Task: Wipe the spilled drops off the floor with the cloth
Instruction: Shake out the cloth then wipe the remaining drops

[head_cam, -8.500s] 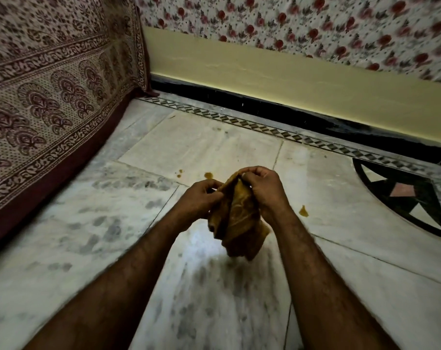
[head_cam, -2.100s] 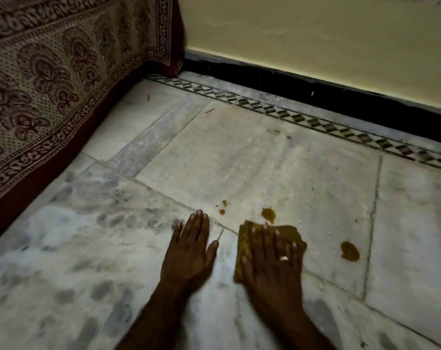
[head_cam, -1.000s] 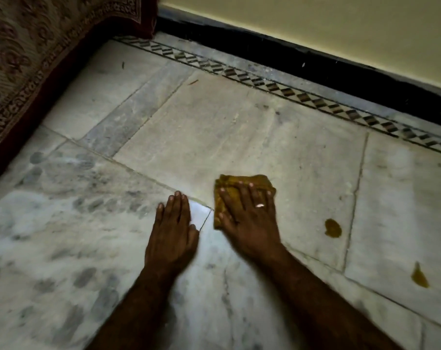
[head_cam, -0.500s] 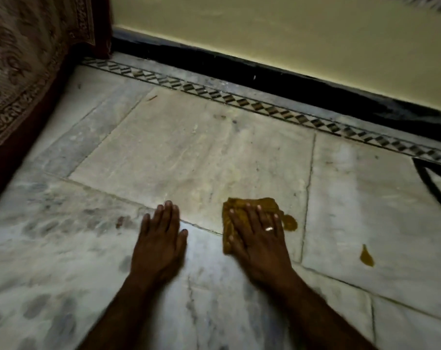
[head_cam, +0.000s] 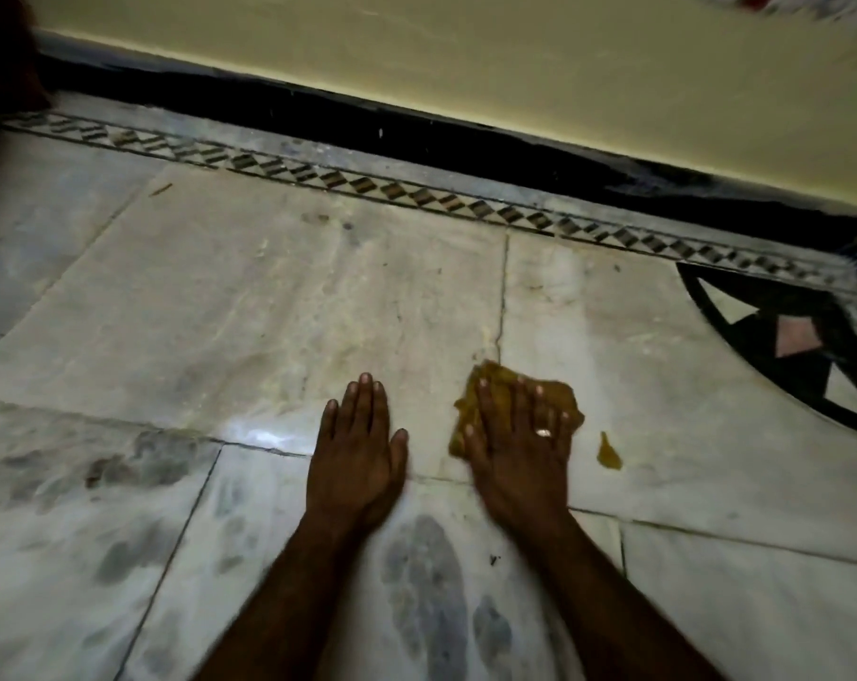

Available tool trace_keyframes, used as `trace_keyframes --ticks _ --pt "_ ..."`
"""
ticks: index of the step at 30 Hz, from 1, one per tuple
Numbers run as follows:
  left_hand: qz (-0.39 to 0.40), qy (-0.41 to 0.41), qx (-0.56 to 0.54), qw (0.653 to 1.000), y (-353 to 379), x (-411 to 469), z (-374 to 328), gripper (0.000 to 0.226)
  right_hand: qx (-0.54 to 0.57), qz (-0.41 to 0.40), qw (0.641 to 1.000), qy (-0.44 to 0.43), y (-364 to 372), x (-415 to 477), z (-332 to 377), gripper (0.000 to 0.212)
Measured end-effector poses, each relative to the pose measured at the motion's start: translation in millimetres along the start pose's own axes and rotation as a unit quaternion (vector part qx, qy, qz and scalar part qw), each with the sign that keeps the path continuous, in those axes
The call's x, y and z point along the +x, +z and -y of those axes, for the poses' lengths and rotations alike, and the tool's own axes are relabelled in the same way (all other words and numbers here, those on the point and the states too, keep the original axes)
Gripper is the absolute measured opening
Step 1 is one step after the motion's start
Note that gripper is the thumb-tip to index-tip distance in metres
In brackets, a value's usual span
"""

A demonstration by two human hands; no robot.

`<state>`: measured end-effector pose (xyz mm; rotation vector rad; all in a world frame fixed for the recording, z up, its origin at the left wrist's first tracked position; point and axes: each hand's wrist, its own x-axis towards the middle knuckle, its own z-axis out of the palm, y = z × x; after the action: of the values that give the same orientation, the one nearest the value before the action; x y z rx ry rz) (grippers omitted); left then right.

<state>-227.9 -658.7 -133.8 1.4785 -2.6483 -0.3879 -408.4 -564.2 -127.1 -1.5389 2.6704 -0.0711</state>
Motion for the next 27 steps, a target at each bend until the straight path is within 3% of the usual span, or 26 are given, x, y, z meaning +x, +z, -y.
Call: trace_keyframes --ticks 3,6,10,13,17,20,22,24,27 --pt "-0.011 -0.010 0.008 1.000 5.8 6.2 -9.8 0.075 0.006 0.005 0.998 -0.055 2.0 23.1 31.8 0.064" --pt "-0.009 0.000 0.011 1.000 7.3 3.6 -5.4 0.072 0.010 0.014 0.986 -0.165 10.3 -13.5 9.3 0.063" --pt "-0.005 -0.004 0.013 1.000 6.7 3.8 -7.3 0.069 0.001 0.027 0.996 -0.080 -0.2 2.0 -35.7 0.063" --pt "-0.014 -0.010 0.018 1.000 6.7 4.9 -8.0 0.069 -0.002 0.049 0.999 -0.025 -8.7 61.2 1.4 0.063" --pt "-0.023 0.002 0.004 1.000 3.0 3.6 -4.6 0.068 0.023 0.033 0.989 -0.143 -5.2 35.0 38.9 0.062" --pt "-0.014 0.012 0.003 1.000 0.0 1.9 -3.1 0.069 0.023 0.022 0.980 -0.196 -2.2 -41.6 -2.5 0.061" --pt "0.002 0.014 0.016 1.000 0.6 0.8 -3.1 0.069 -0.002 0.015 0.985 -0.169 -0.1 -70.1 -53.8 0.063" --pt "0.008 0.010 0.017 1.000 1.1 1.9 -4.2 0.069 -0.016 0.011 0.996 -0.083 -3.9 -68.6 -98.1 0.062" --pt "0.011 0.021 0.026 0.999 1.9 2.1 -9.4 0.070 -0.024 0.006 0.999 0.023 -13.3 -15.4 -102.6 0.063"
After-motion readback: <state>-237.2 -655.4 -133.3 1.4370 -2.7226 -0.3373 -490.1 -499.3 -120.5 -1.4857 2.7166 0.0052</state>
